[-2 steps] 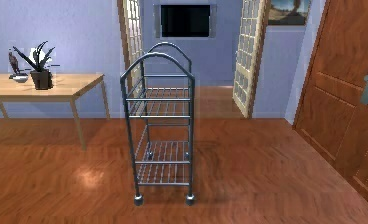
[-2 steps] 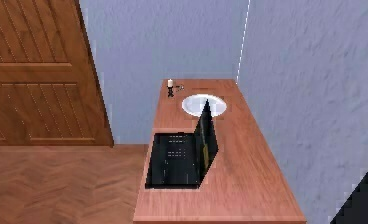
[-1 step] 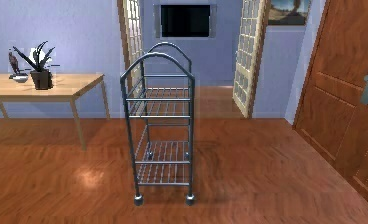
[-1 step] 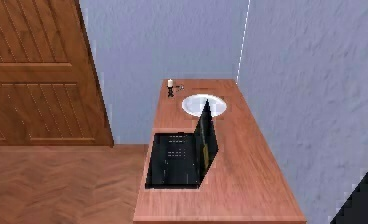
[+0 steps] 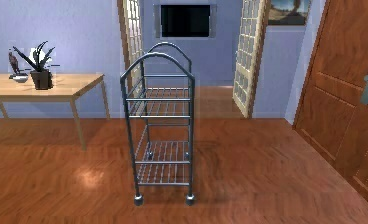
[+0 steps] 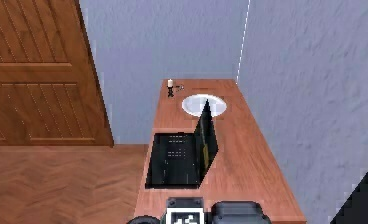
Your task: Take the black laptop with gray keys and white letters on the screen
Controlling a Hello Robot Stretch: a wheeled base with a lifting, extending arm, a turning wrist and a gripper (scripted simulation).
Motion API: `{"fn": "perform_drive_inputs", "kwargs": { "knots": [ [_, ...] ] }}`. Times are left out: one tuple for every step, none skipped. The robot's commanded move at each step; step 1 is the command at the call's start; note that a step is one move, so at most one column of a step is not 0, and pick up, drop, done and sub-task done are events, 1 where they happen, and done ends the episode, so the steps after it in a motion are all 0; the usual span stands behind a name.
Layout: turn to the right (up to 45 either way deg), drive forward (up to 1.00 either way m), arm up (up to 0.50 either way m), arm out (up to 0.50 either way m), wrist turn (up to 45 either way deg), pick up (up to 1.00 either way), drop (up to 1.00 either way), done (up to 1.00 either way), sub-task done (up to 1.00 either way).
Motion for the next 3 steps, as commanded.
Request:
{"fn": "perform_drive_inputs", "kwargs": {
  "knots": [
    [0.0,0.0,0.0,0.22,0.0,0.0,0.0,0.0,0.0],
    [0.0,0.0,0.0,0.0,45.0,0.0,0.0,0.0,0.0],
    [0.0,0.0,0.0,0.0,45.0,0.0,0.0,0.0,0.0]
  ]
}}
